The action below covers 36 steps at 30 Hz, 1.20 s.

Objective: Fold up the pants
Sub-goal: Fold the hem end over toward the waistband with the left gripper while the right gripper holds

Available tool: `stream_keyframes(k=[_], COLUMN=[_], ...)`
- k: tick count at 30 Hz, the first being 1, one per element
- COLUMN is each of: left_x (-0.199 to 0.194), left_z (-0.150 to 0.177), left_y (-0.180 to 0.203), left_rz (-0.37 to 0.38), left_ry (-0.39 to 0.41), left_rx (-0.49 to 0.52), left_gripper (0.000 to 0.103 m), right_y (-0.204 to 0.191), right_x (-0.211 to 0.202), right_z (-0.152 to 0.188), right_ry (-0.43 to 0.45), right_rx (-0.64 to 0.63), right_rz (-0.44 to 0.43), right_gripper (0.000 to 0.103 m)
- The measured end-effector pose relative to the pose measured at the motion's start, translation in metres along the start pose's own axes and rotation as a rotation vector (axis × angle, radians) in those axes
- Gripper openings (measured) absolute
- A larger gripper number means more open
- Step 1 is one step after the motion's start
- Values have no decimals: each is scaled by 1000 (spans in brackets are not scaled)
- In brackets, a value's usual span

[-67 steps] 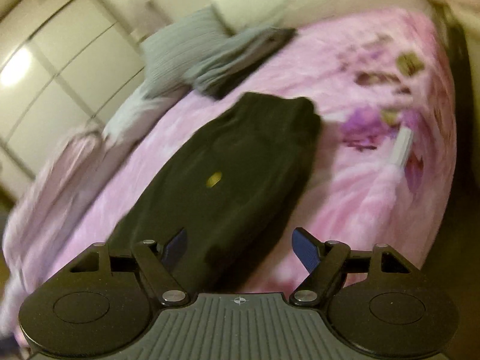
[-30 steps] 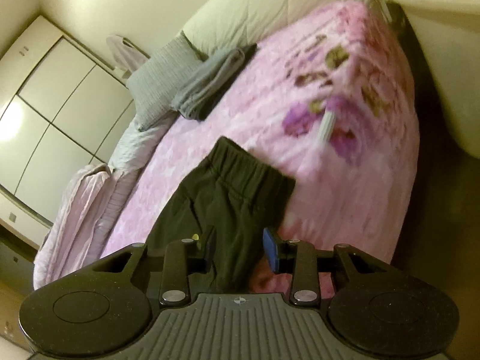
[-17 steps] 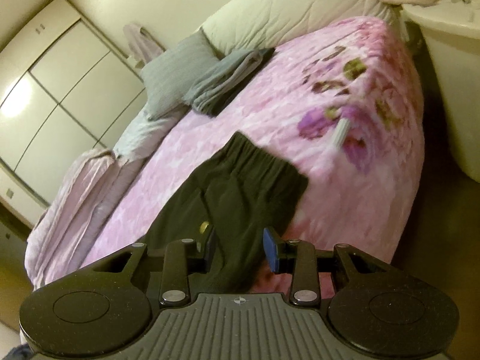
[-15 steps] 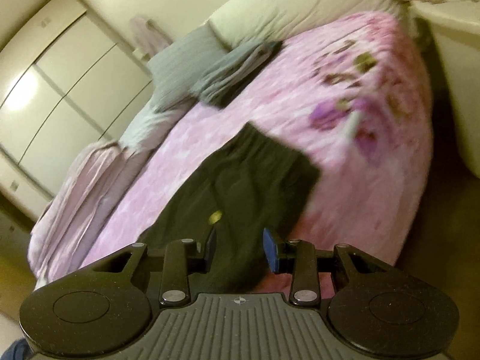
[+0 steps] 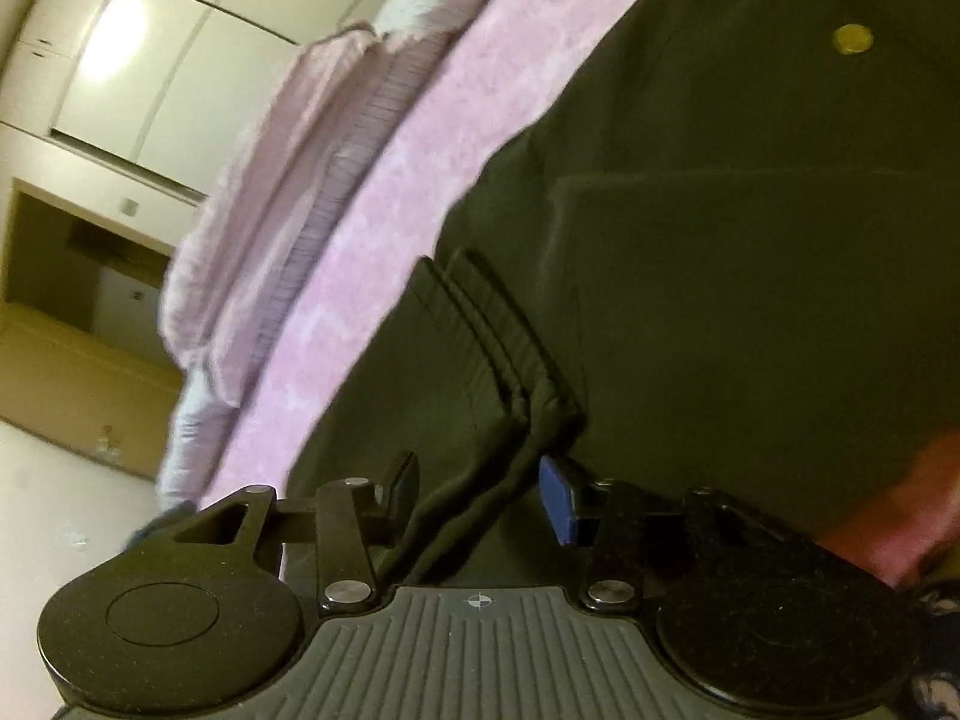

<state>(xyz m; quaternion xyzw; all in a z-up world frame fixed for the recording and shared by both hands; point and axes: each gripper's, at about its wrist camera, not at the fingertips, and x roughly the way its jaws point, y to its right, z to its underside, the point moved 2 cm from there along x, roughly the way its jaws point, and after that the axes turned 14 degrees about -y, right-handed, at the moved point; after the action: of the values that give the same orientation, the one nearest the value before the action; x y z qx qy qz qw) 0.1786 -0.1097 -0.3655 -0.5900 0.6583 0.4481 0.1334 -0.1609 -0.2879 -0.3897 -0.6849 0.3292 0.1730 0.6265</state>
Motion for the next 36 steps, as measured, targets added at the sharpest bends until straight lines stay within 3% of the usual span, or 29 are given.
stream_keyframes(k=[1, 3, 7, 9, 13, 17, 21, 24, 27, 29, 31, 34, 36], left_x=[3, 4, 7, 8, 15, 14, 21, 22, 19, 12, 9, 16, 29], left_z=[0, -2, -2, -4, -4, -3, -1, -1, -8, -17, -31, -56, -70], left_y=[-2, -8, -14, -19, -22, -17, -14, -9, -12, -14, -16, -12, -7], left_rz=[6, 0, -36, -32, -21, -29, -24, -66, -66, -83, -103, -93, -97], left_ry=[-1, -1, -9, -20, -42, -49, -74, -81, -105, -79, -50, -21, 0], left_rx=[-12, -20, 5, 0, 16, 58, 78, 113, 96, 84, 84, 100, 138], left_gripper=[35, 32, 18, 13, 9, 9, 7, 7, 6, 7, 6, 6, 7], right_y=[-2, -5, -25, -27, -9, -43, -11, -22, -30, -41, -54, -72, -83], right_x=[6, 15, -4, -14, -4, -23, -1, 3, -4, -16, -29, -23, -7], right_z=[-1, -1, 31, 48, 57, 69, 63, 71, 61, 58, 56, 40, 29], right_ry=[19, 43, 148, 159, 154, 287, 216, 230, 148, 195, 306, 345, 339], right_rx=[12, -2, -98, -117, -55, -204, -113, -245, -296, -317, -378, -495, -566], right_rz=[7, 39, 75, 107, 157, 216, 271, 326, 364, 433, 524, 473, 430], right_gripper=[41, 7, 7, 7, 7, 7, 6, 8, 21, 41, 42, 41, 31])
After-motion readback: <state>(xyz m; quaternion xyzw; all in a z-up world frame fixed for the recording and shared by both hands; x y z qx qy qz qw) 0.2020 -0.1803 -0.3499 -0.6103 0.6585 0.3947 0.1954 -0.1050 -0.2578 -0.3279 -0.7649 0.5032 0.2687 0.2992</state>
